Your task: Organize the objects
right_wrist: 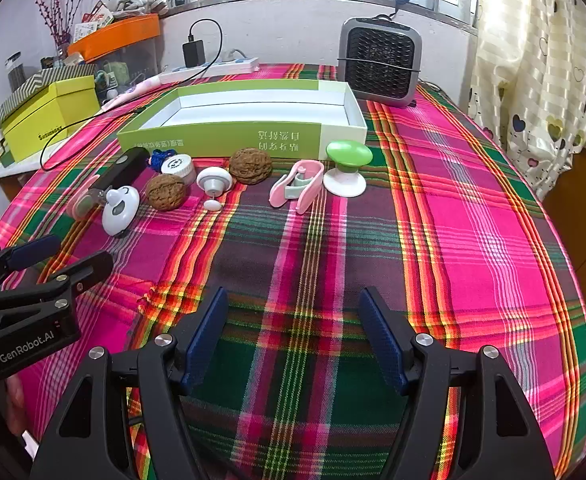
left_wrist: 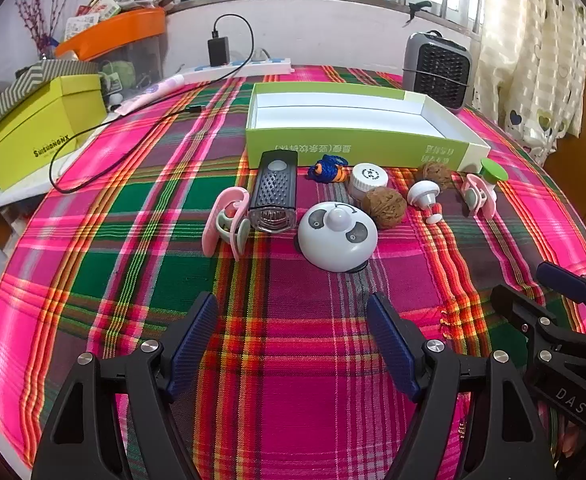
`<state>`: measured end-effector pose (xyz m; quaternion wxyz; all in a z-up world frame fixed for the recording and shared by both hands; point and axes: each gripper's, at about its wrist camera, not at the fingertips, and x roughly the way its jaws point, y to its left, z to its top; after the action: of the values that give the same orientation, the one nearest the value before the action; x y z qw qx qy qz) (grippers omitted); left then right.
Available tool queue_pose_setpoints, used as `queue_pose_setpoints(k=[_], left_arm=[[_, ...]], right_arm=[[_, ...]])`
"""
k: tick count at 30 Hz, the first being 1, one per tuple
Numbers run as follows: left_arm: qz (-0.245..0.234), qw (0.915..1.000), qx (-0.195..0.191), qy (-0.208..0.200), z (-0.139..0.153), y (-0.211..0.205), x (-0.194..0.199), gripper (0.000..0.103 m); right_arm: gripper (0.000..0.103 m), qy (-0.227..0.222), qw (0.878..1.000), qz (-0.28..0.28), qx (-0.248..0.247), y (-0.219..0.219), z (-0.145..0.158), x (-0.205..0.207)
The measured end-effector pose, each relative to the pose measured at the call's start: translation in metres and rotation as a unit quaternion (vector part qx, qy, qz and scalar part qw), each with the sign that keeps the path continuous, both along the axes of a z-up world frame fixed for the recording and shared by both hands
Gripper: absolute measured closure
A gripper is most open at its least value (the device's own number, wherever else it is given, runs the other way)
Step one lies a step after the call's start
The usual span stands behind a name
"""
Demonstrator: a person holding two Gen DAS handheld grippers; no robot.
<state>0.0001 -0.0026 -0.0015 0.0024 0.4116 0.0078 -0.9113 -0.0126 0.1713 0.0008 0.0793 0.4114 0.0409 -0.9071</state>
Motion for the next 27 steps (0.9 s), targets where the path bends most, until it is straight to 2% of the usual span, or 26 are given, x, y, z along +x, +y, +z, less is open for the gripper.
queue_pose_setpoints(k=[27], left_arm=[[0.002,1.0,-0.001,-0.005,-0.0002,0.0006,-0.0011,0.027]], right_arm=[[0.035,0.0,1.0,0.0,0.0,-0.0003,-0.0001,0.0]])
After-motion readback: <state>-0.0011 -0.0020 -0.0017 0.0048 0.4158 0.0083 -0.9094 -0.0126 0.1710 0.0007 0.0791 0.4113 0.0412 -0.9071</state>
